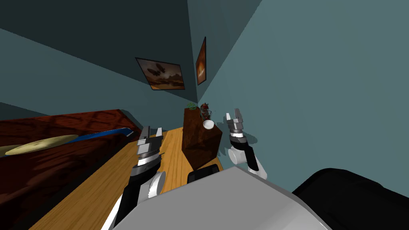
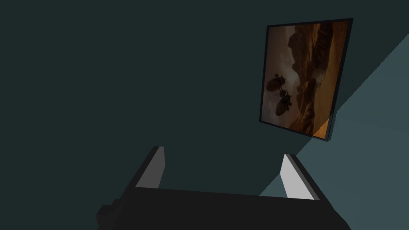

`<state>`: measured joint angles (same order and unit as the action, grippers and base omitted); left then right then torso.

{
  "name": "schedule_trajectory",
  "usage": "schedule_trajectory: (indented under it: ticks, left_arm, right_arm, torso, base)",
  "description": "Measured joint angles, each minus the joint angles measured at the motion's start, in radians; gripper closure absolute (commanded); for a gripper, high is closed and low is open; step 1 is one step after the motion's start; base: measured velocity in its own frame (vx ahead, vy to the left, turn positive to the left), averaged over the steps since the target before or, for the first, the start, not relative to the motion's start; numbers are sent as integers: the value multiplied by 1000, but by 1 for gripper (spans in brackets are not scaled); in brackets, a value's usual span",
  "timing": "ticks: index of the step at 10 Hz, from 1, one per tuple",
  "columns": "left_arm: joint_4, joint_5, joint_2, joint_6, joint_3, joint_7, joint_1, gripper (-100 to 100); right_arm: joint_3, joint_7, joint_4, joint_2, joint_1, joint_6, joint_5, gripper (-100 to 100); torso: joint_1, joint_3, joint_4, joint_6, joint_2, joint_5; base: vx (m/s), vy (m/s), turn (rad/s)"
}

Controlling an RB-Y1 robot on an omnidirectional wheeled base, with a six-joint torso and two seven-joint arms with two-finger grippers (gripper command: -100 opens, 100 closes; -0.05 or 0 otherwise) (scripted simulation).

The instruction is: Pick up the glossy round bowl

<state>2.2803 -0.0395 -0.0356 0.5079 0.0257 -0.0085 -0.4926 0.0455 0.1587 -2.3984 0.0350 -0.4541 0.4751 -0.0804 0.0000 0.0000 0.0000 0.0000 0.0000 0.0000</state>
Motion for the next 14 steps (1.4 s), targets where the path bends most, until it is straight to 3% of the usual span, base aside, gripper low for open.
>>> schedule_trajectory:
  ticks: [7, 8, 11, 14]
  left_arm:
    - [0, 0, 0, 0, 0, 0, 0, 0]
    - [0, 0, 0, 0, 0, 0, 0, 0]
    - [0, 0, 0, 0, 0, 0, 0, 0]
    - [0, 0, 0, 0, 0, 0, 0, 0]
  right_arm:
    - [4, 18, 120, 179, -66, 17, 54, -100]
    - [-10, 14, 141, 218, -71, 19, 54, -100]
    - [2, 28, 224, 290, -93, 42, 87, -100]
    - [3, 37, 276, 367, -111, 36, 108, -100]
  torso:
    - [6, 2, 1, 0, 4, 2]
    - [6, 2, 1, 0, 3, 1]
    - [7, 2, 1, 0, 3, 2]
    - [5, 1, 0, 0, 2, 1]
  base:
    - [-40, 107, 39]
    - [-24, 66, 20]
    - [-39, 106, 50]
    - [-28, 99, 49]
